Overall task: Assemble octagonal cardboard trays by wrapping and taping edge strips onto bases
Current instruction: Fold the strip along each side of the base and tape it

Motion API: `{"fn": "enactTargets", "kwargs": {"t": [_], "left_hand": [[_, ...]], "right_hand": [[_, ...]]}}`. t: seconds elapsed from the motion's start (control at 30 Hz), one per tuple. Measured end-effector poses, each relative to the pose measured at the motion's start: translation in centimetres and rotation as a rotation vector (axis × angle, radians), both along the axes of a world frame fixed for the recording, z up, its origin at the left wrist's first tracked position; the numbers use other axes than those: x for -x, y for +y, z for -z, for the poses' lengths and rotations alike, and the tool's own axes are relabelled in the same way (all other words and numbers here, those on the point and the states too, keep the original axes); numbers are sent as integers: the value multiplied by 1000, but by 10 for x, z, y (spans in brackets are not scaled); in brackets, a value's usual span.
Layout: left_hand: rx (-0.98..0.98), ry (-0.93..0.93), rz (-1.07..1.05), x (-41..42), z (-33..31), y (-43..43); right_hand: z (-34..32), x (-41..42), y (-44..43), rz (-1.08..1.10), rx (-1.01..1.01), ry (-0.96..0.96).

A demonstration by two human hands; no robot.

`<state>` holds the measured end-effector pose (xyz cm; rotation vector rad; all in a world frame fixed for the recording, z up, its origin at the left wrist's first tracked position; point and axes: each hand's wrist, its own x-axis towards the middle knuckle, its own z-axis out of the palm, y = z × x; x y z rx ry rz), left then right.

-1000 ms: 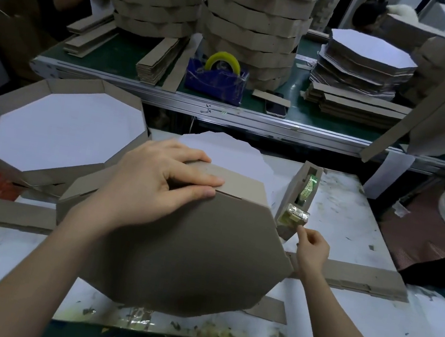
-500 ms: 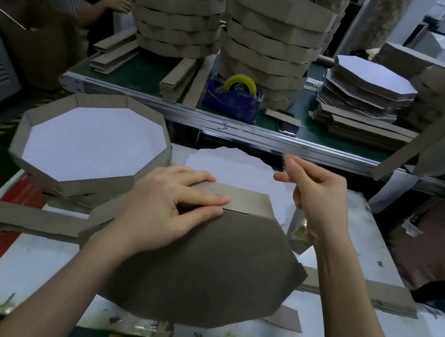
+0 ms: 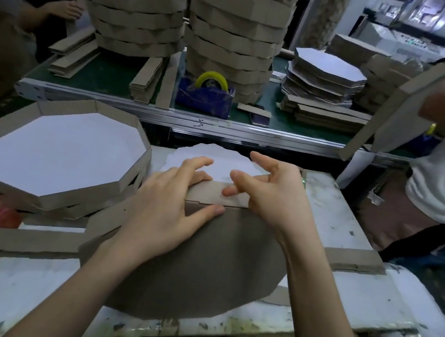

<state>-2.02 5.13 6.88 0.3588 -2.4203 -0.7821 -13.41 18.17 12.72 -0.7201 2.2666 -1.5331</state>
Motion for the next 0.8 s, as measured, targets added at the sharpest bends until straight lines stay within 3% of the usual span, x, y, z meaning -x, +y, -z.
{"fn": "enactTargets", "kwargs": {"t": [0.47, 0.8], "left_hand": [[218, -119, 153, -11, -12, -4], [199, -149, 165, -9, -8, -8]], "right_hand": [[28, -42, 25, 103, 141, -71], [55, -50, 30, 40, 224, -1]]}}
